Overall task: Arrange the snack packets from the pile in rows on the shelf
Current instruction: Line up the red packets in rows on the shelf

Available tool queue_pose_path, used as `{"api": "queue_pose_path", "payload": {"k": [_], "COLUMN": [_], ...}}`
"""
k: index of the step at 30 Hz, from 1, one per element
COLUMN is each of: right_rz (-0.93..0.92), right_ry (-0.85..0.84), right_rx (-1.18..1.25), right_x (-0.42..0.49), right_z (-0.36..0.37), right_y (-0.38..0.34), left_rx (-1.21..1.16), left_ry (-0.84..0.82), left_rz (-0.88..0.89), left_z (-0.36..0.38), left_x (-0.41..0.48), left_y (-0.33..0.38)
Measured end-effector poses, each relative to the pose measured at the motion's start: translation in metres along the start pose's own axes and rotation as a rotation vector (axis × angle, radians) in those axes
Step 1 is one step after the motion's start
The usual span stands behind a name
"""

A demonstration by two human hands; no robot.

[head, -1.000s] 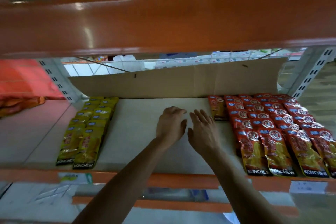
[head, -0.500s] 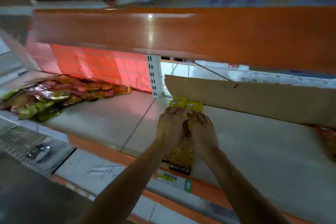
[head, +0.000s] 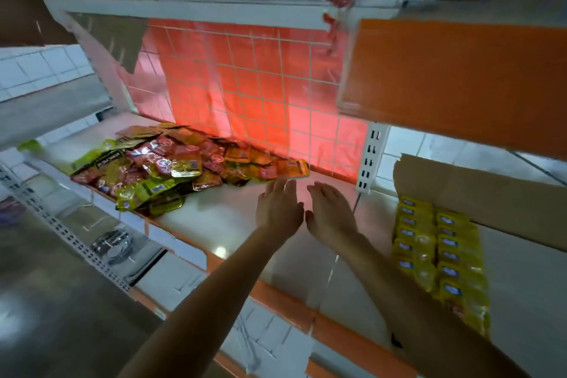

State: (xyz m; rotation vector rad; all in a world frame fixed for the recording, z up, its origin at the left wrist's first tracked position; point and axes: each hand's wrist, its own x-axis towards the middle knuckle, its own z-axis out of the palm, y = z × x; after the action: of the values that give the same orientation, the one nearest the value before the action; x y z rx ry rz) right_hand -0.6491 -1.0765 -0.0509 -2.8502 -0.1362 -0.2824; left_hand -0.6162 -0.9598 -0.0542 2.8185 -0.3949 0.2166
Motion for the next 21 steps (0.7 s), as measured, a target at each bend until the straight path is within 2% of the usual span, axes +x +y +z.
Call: {"api": "queue_pose_path", "payload": {"k": [4, 8, 12, 17, 21], "right_rz": [-0.007, -0.036, -0.097, -0.024, 0.075], "right_ry": [-0.067, -0.144, -0.143, -0.146, -0.179], "right_rx": [-0.022, -0.052, -0.049, -0.041, -0.157], "right_x": [0.042, 0.076, 0.096, 0.102, 0.103], "right_z": [0.012, 0.023, 0.043, 0.056, 0.052], "right_y": [-0.016, -0.029, -0.033, -0.031, -0.029], "left_rx": [0.034, 0.086, 0.066, 0.104, 0.157], "left_ry": [-0.042, -0.072, -0.091, 0.001, -0.031], "left_rz": [-0.077, -0.063, -0.076, -0.113, -0.120], "left_z": [0.000, 0.003, 0.011, 0.018, 0.013], "left_x": [0.029, 0.051, 0.063, 0.060, 0.054], "left_y": [-0.040, -0.074, -0.093, -0.096, -0.090]}}
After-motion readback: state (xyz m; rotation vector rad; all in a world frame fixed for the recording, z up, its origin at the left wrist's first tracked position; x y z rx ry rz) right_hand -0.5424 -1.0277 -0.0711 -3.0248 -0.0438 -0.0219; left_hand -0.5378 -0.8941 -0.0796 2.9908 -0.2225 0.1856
